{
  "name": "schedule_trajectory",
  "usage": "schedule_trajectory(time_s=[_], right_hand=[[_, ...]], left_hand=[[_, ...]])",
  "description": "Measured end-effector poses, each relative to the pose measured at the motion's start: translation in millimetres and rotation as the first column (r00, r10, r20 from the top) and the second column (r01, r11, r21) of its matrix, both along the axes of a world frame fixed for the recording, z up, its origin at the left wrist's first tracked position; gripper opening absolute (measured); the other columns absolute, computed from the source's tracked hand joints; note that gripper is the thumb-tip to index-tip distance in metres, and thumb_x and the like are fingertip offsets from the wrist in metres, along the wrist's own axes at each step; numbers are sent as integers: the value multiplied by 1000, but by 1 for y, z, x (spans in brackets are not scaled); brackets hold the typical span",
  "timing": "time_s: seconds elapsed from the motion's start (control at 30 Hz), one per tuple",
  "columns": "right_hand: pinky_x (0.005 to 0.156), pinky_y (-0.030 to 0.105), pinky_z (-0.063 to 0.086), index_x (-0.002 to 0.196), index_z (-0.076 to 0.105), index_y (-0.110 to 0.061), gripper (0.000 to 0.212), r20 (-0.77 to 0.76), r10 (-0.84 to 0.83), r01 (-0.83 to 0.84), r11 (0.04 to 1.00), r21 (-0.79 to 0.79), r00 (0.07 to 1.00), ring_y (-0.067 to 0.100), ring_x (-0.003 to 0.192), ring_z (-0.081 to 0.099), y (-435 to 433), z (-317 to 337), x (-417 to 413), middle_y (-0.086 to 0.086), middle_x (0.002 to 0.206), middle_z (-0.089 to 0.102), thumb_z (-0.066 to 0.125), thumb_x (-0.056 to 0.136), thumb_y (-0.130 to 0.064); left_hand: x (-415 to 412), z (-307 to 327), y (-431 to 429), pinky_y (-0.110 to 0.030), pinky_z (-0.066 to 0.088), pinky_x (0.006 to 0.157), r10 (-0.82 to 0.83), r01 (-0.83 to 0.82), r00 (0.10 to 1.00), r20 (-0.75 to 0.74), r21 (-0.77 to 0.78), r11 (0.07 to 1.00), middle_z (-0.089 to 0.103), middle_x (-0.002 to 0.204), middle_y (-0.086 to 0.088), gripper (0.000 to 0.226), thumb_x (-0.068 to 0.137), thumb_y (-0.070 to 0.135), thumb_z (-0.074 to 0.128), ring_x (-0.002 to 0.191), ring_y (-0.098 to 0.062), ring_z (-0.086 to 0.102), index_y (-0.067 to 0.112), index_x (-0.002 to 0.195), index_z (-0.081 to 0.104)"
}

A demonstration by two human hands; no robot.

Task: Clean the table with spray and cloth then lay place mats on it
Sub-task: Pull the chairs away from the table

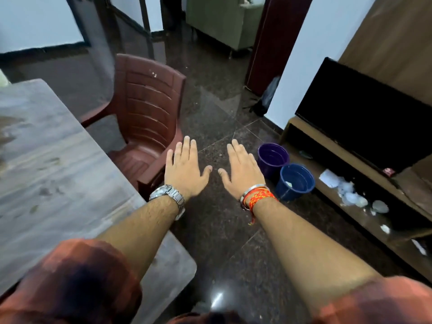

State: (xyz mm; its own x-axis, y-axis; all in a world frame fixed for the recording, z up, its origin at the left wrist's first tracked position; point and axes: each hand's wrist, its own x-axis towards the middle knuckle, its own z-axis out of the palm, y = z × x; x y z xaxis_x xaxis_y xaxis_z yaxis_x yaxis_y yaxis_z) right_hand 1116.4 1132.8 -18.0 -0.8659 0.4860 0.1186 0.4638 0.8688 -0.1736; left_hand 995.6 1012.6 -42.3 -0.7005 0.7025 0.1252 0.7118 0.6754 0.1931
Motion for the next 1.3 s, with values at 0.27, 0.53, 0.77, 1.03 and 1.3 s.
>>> schedule_trajectory(time_s=[0.27,0.53,0.77,1.03,1.3], right_hand=[[117,44,15,151,16,-13,72,53,227,-224,972,-66,972,24,146,10,130,-31,-108,7,161,4,48,92,-38],[118,44,16,150,19,-12,72,45,511,-511,860,-20,858,25,146,9,266,-12,-214,7,161,0,52,90,-34],[118,43,18,150,19,-12,74,26,640,-640,768,15,768,24,146,10,331,-7,-333,7,160,1,55,88,-33],[117,42,18,151,13,-16,82,215,763,-786,617,42,610,22,146,10,381,-15,-502,3,161,-3,60,86,-30],[117,40,18,151,11,-17,84,307,889,-939,339,53,339,20,147,10,374,-23,-665,1,161,-2,61,84,-24]], left_hand=[[-87,-35,114,-51,8,118,270,-270,962,30,-7,963,5,164,-11,90,88,63,38,149,-29,11,11,155,7],[-144,-27,217,-53,9,118,539,-541,838,83,-6,841,5,163,-16,95,86,64,40,148,-34,12,10,155,4],[-234,-19,284,-52,9,117,655,-657,752,73,5,754,6,162,-18,100,84,66,43,147,-36,13,8,154,2],[-382,-20,352,-54,11,117,713,-737,658,243,10,676,3,161,-23,106,83,61,54,144,-44,15,5,153,-3],[-487,-29,376,-57,18,114,850,-873,440,290,-84,481,11,161,-20,106,81,57,56,140,-44,26,4,153,-1]])
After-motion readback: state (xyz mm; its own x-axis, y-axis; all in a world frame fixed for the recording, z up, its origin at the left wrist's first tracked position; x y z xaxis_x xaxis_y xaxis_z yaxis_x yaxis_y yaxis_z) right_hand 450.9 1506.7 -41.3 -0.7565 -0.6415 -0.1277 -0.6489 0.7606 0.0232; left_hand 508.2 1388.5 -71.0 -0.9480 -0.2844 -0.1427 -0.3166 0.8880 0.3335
